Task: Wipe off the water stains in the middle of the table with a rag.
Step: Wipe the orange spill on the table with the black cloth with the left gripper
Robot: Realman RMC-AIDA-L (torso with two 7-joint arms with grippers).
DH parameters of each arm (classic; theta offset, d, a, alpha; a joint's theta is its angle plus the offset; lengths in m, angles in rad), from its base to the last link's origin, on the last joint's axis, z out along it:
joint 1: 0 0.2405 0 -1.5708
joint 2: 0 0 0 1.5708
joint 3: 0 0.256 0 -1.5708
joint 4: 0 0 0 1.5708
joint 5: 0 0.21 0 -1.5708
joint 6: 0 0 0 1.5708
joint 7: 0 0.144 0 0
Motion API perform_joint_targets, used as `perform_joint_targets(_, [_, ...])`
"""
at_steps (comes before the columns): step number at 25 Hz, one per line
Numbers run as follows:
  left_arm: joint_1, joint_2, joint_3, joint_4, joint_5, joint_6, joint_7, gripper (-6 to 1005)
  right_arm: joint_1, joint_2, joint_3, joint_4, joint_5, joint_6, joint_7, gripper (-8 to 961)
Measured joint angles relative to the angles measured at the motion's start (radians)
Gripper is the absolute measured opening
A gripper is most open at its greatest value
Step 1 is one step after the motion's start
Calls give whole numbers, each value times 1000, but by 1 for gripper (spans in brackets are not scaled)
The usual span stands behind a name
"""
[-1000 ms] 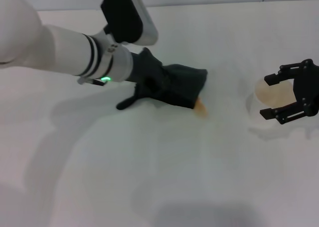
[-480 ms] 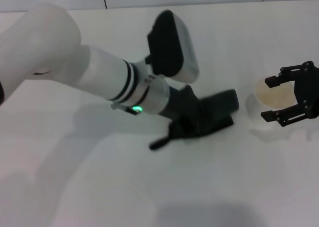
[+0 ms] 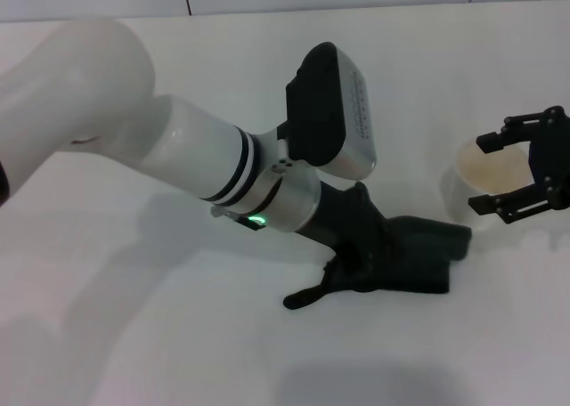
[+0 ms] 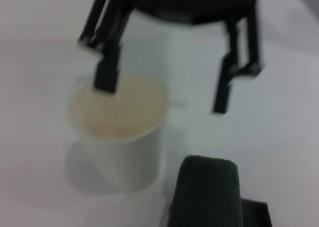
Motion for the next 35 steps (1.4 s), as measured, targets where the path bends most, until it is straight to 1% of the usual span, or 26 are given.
perform_joint_targets(4, [-24,1,5,-86,1,-81,0,35,6,7,-5,0,0,3,0,856])
perform_joint_targets(8, [-44,6,-22,-145,1,-159,-1,35,7,8,-6,0,0,4,0,856])
perform_joint_targets(10, [-45,8,-54,-158,18,-174,-1,35,7,9,-5,1,0,5,-1,856])
perform_joint_targets(12, [-45,10,-125,-173,48,-181,0,35,8,10,-5,2,0,5,-3,856])
perform_joint_targets(16, [-42,10,-217,-180,103,-204,3,35,9,12,-6,2,0,5,-3,856])
perform_joint_targets(21, [-38,11,-262,-184,121,-226,12,35,10,12,-7,3,0,5,-3,856])
perform_joint_targets(23, [-39,8,-253,-186,118,-222,21,35,11,12,-7,3,0,5,-3,856])
perform_joint_targets(26, [-43,3,-202,-185,92,-208,26,35,12,12,-7,2,0,6,-3,856])
perform_joint_targets(27, [-45,2,-171,-181,70,-194,26,35,12,12,-7,1,0,7,-3,856])
perform_joint_targets(28, [-45,2,-171,-181,70,-194,26,35,12,12,-6,1,0,7,-3,856])
perform_joint_targets(29, [-45,2,-125,-166,30,-166,26,35,12,12,-6,0,0,7,-3,856])
perform_joint_targets(30, [-43,2,-101,-146,9,-130,26,35,12,12,-5,0,0,7,-2,856])
perform_joint_targets(32, [-35,2,-81,-112,-3,-79,26,35,12,12,-4,0,0,7,-2,856])
perform_joint_targets(33, [-35,2,-81,-112,-3,-79,26,35,12,12,-5,0,0,7,-2,856])
perform_joint_targets(35, [-25,1,-60,-81,-25,-38,26,35,12,11,-5,0,0,6,-1,856])
